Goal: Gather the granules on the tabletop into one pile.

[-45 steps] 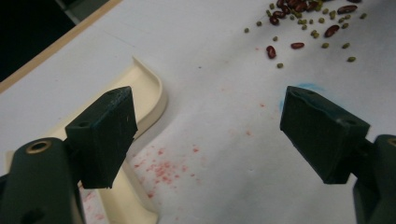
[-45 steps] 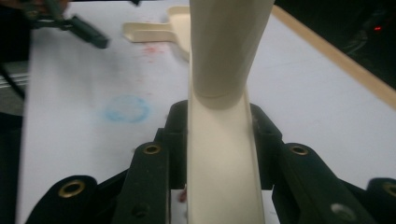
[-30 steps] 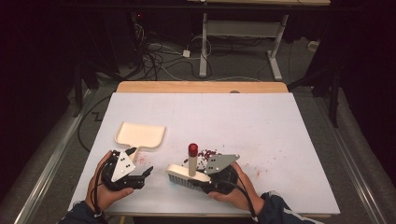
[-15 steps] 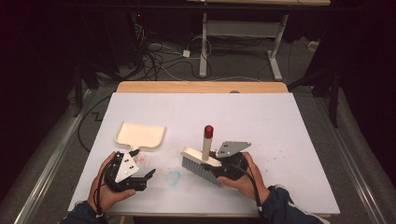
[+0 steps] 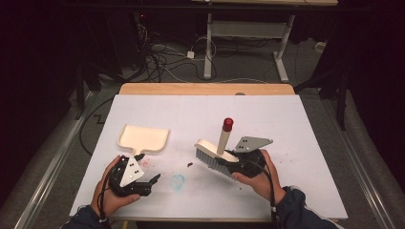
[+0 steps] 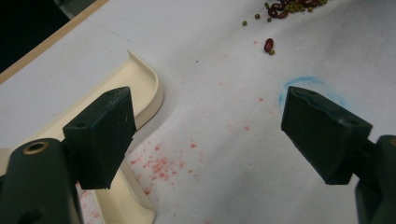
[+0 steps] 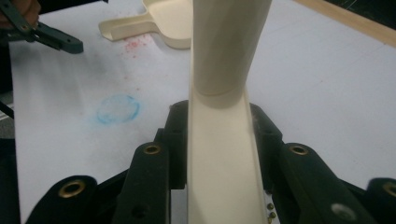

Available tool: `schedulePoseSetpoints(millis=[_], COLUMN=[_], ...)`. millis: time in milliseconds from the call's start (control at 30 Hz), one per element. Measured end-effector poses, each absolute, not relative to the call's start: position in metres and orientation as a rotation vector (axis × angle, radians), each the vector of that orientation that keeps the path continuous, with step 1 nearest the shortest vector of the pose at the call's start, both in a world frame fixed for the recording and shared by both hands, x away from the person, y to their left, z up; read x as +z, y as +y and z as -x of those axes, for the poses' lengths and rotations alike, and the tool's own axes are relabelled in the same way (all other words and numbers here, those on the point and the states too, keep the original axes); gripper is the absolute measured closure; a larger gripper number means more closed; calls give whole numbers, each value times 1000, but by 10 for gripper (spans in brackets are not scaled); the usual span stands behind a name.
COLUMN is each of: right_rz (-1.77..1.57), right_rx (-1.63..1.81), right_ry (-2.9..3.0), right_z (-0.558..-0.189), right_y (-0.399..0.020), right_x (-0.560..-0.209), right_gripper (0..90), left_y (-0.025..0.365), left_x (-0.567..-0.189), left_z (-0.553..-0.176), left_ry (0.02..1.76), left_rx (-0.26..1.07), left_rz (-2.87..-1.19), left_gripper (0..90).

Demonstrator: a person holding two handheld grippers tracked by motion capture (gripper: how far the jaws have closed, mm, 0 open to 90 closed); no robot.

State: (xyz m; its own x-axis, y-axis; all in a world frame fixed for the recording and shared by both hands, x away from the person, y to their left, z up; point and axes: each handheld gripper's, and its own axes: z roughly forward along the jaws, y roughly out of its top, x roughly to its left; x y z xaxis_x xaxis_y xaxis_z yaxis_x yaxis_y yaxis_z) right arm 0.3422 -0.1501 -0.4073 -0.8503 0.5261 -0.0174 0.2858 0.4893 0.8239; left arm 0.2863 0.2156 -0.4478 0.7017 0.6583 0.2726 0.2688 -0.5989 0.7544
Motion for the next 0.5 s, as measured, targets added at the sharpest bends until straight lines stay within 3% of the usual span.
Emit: schedulePoseSetpoints(millis=[267, 500], right_rz=[-538, -254], right_rx=[1390, 1380], right_ry=[2521, 2690], right_z=[-322, -298], right_y=[-181, -199], right_x=[-392, -406], right_gripper=[673, 673], left_y=[216, 212], left_x=[-449, -449], left_z=[-286, -287], left_ry=[705, 695], left_rx=[704, 697], left_rz=[-2204, -2216], left_gripper=[171, 171])
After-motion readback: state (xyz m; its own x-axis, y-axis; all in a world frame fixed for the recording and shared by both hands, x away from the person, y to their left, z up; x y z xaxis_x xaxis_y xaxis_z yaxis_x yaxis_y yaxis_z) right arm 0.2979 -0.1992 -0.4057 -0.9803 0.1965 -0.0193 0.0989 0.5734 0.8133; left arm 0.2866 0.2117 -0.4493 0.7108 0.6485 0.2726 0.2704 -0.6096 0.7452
